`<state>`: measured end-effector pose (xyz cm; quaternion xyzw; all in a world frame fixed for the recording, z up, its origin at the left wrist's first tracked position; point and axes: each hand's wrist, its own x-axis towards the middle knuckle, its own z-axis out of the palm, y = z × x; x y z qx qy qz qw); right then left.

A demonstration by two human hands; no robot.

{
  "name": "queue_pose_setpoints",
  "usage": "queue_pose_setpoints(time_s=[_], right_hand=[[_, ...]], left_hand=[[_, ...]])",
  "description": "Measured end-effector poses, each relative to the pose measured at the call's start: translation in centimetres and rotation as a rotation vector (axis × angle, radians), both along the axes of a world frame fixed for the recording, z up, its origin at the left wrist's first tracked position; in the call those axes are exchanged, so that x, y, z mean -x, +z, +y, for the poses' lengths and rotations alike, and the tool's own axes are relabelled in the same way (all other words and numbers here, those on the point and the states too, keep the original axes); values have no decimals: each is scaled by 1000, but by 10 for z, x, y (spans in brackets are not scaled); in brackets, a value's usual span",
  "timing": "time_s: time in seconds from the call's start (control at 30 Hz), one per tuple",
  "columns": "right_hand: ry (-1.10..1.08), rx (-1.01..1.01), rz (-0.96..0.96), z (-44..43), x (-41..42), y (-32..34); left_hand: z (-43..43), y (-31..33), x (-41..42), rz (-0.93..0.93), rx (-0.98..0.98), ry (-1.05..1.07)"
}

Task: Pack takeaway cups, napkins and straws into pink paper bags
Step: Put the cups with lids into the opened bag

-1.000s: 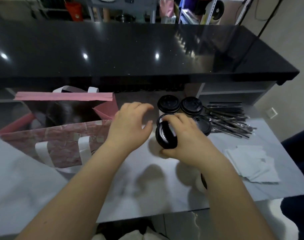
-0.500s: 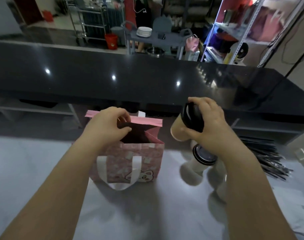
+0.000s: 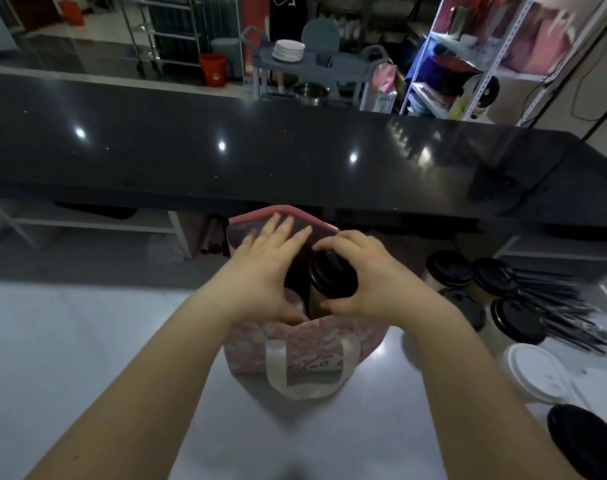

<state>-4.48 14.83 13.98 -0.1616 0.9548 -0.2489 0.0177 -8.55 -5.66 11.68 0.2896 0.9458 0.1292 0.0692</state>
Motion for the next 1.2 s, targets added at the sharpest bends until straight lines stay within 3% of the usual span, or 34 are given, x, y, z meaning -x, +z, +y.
queue_pose_setpoints(time_s=[0.27, 0.43, 0.6, 0.73, 1.2], right_hand=[[-261, -361, 66, 21, 3, -1], [-161, -612, 90, -8, 12, -30], [-205, -508, -146, -10, 29, -52], [-185, -361, -127, -9, 29, -62], [-95, -499, -79, -6, 15, -92]], left_hand=[[-2, -13, -4, 65, 77, -65], [1, -10, -10, 59, 95, -104], [7, -11, -15, 92, 130, -97], [10, -13, -16, 126, 139, -56], [16, -24, -17, 167, 124, 12]])
